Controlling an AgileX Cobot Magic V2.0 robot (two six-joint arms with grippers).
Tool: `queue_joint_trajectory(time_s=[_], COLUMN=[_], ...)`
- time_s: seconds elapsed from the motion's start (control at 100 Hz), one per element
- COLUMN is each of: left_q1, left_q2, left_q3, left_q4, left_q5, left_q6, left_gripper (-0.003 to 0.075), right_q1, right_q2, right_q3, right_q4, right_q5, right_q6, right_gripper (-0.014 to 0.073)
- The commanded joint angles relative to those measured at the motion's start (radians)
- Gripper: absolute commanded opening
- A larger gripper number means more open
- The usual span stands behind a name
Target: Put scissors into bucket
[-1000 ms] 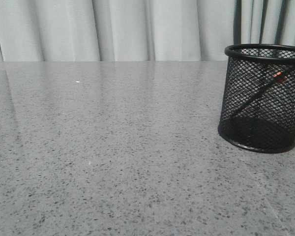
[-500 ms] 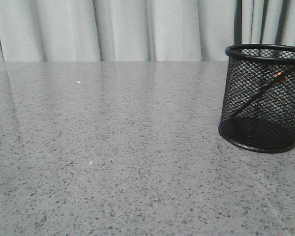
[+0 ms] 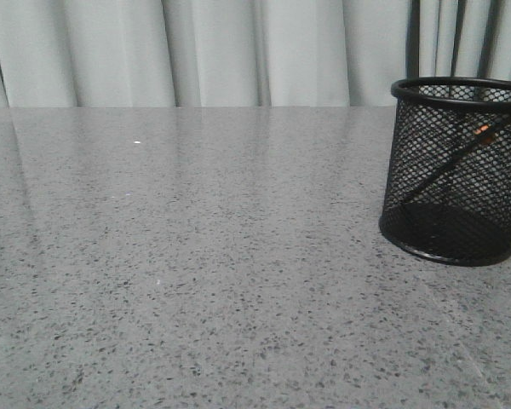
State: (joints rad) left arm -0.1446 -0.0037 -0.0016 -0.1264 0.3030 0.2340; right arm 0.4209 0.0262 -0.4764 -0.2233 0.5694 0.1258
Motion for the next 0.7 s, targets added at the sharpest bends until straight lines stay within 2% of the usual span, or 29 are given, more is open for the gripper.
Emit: queue_joint_trajectory(time_s=[0.0,0.14,0.69], left_q1=[0.04,0.083,0.084], left_q2=[-0.023,-0.023,-0.023], left_q3=[0.026,0.026,0.026], left_q4=[-0.022,-0.022,-0.022], left_q5=[-0.036,-0.036,-0.037], left_q6=[-0.01,-0.01,-0.01], left_gripper=[-0.0021,-0.0021,-0.0021], right_q1=[-0.005,-0.005,-0.005], right_q2=[0.025,0.027,0.027], right_q3=[-0.023,-0.023,-0.023], right_q4=[-0.018,-0.018,-0.018], right_q5=[-0.082,-0.082,-0.082], right_q6=[-0.007,-0.007,-0.007], right_gripper=[-0.0045,-0.0046,-0.0045])
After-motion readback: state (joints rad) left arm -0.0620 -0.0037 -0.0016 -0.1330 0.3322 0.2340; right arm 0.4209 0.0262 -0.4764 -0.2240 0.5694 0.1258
